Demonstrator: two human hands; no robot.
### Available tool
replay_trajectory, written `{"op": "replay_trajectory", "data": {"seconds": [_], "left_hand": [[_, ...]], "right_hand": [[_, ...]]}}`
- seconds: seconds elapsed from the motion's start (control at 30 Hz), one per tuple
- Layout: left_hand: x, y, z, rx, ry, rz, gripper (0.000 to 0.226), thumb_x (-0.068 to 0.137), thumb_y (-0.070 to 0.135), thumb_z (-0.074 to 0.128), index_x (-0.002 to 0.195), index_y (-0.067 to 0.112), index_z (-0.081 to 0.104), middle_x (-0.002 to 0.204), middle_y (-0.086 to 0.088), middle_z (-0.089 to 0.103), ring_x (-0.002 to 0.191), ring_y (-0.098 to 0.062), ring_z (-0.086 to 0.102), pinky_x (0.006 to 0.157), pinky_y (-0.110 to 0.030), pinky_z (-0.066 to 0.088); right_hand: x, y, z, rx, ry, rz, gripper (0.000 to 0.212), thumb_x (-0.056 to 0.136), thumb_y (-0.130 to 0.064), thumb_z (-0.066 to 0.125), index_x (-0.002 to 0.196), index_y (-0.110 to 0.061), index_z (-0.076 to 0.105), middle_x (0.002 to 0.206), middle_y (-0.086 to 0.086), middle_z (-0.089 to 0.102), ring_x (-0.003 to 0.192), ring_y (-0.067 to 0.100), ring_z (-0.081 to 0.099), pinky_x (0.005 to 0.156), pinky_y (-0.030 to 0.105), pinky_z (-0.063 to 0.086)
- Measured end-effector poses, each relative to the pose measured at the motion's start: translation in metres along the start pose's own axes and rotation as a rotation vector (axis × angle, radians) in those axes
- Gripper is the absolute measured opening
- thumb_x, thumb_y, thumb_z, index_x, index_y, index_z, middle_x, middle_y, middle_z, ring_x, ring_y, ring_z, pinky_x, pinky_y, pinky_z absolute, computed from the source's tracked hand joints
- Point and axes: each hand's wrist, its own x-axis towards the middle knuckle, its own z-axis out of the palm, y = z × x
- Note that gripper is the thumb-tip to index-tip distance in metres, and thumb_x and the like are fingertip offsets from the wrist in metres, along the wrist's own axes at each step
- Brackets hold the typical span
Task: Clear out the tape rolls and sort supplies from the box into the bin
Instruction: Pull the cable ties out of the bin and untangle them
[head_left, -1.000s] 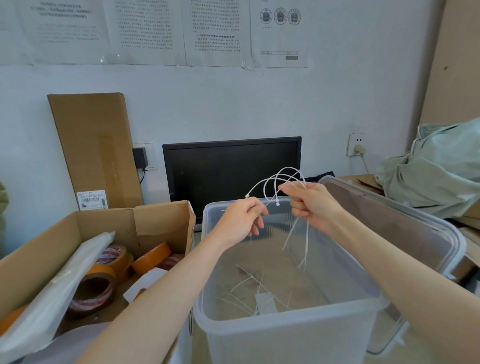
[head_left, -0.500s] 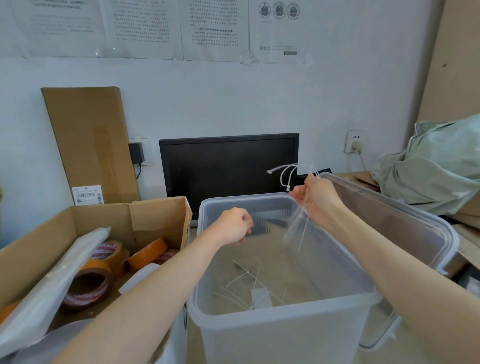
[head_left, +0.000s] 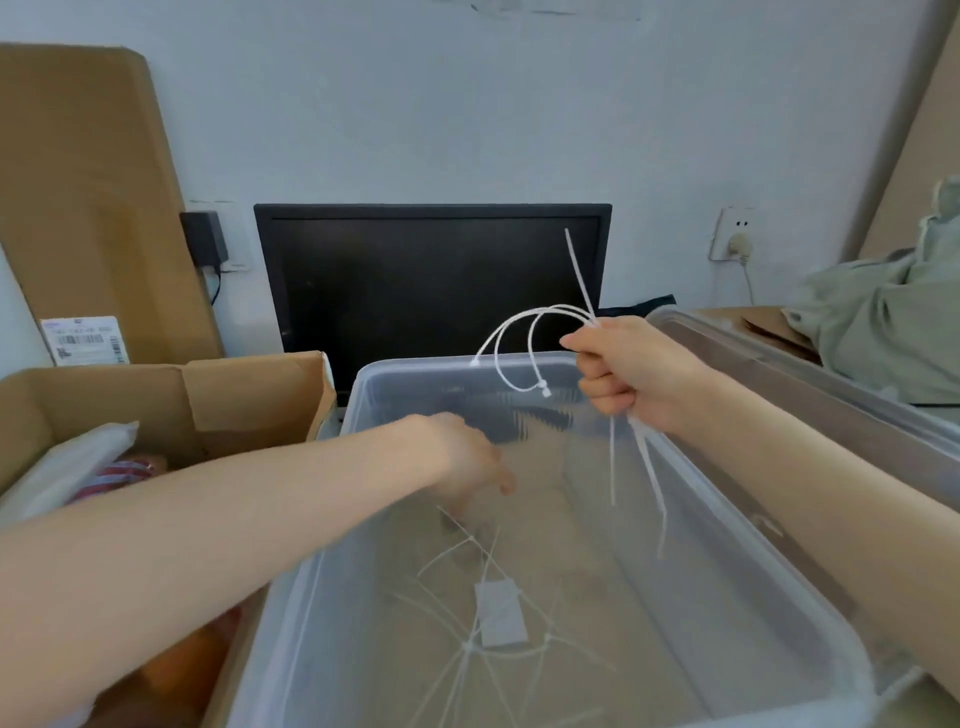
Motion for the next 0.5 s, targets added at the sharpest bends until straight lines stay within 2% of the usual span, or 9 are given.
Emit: {"op": "replay_trajectory", "data": {"seconds": [0.13, 0.23, 0.37, 0.43, 0.5], "left_hand": [[0.019, 0.012, 0.001, 0.215, 0.001, 0.27, 0.074, 0.084, 0.037, 0.067, 0.145, 0.038, 0.026, 0.144, 0.005, 0.035, 0.129, -0.023, 0.037, 0.102, -0.043, 0.038], [0.028, 0.03, 0.006, 0.138, -0.029, 0.408, 0.07, 0.082, 0.033, 0.071, 0.142, 0.028, 0.035, 0.14, 0.001, 0.04, 0.128, -0.025, 0.038, 0.1, -0.041, 0.038], [0.028, 0.042, 0.023, 0.126, -0.039, 0.468, 0.07, 0.074, 0.033, 0.078, 0.132, 0.018, 0.042, 0.128, -0.004, 0.047, 0.118, -0.028, 0.048, 0.092, -0.043, 0.043], [0.028, 0.046, 0.034, 0.194, 0.001, 0.499, 0.061, 0.076, 0.036, 0.075, 0.125, 0.014, 0.045, 0.124, -0.006, 0.051, 0.114, -0.029, 0.052, 0.09, -0.043, 0.045], [0.029, 0.051, 0.043, 0.297, 0.052, 0.551, 0.04, 0.084, 0.032, 0.068, 0.115, 0.012, 0.054, 0.118, -0.007, 0.058, 0.111, -0.029, 0.055, 0.089, -0.041, 0.047]], "right_hand": [[0.012, 0.019, 0.01, -0.002, -0.018, 0.033, 0.04, 0.101, -0.021, 0.042, 0.064, -0.022, 0.026, 0.043, -0.008, 0.02, 0.036, 0.007, 0.014, 0.034, 0.016, 0.013], [0.013, 0.021, 0.012, -0.046, -0.03, 0.024, 0.044, 0.101, -0.027, 0.041, 0.06, -0.021, 0.027, 0.043, -0.008, 0.021, 0.037, 0.008, 0.015, 0.035, 0.018, 0.013], [0.01, 0.022, 0.011, -0.09, -0.038, -0.002, 0.044, 0.102, -0.028, 0.042, 0.06, -0.019, 0.03, 0.043, -0.008, 0.022, 0.037, 0.009, 0.016, 0.035, 0.018, 0.014], [0.009, 0.024, 0.012, -0.114, -0.047, -0.012, 0.044, 0.102, -0.029, 0.042, 0.06, -0.019, 0.031, 0.043, -0.008, 0.022, 0.038, 0.009, 0.017, 0.036, 0.018, 0.015], [0.009, 0.024, 0.011, -0.144, -0.057, -0.012, 0.043, 0.101, -0.029, 0.043, 0.061, -0.019, 0.032, 0.043, -0.008, 0.023, 0.038, 0.009, 0.017, 0.036, 0.019, 0.016]]}}
